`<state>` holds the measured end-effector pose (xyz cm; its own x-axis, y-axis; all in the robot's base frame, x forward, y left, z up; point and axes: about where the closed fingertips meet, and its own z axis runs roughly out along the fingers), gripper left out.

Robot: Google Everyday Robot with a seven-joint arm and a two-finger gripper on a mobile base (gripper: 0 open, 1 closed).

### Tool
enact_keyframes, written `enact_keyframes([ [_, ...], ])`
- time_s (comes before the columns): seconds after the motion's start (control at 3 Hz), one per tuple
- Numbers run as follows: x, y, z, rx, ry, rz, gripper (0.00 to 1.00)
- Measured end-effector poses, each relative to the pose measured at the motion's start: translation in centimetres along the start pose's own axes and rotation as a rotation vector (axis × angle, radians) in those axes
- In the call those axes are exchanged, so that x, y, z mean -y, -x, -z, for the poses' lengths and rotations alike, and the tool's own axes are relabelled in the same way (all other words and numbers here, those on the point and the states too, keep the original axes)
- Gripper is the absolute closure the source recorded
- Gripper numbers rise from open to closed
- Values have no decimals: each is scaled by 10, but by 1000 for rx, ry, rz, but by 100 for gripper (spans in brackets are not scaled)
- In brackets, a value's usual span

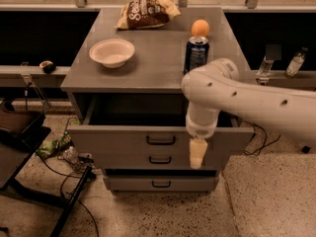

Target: Open top drawer

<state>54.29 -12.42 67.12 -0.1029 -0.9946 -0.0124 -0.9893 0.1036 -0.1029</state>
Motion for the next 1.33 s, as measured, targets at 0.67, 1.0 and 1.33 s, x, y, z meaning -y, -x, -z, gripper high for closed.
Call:
enact_keyframes([
  [0.67,-37,-18,2,-48,58,-24,65],
  [1.0,-37,-18,9,-48,58,-24,88],
  [1.33,-37,-18,9,-48,59,-24,91],
])
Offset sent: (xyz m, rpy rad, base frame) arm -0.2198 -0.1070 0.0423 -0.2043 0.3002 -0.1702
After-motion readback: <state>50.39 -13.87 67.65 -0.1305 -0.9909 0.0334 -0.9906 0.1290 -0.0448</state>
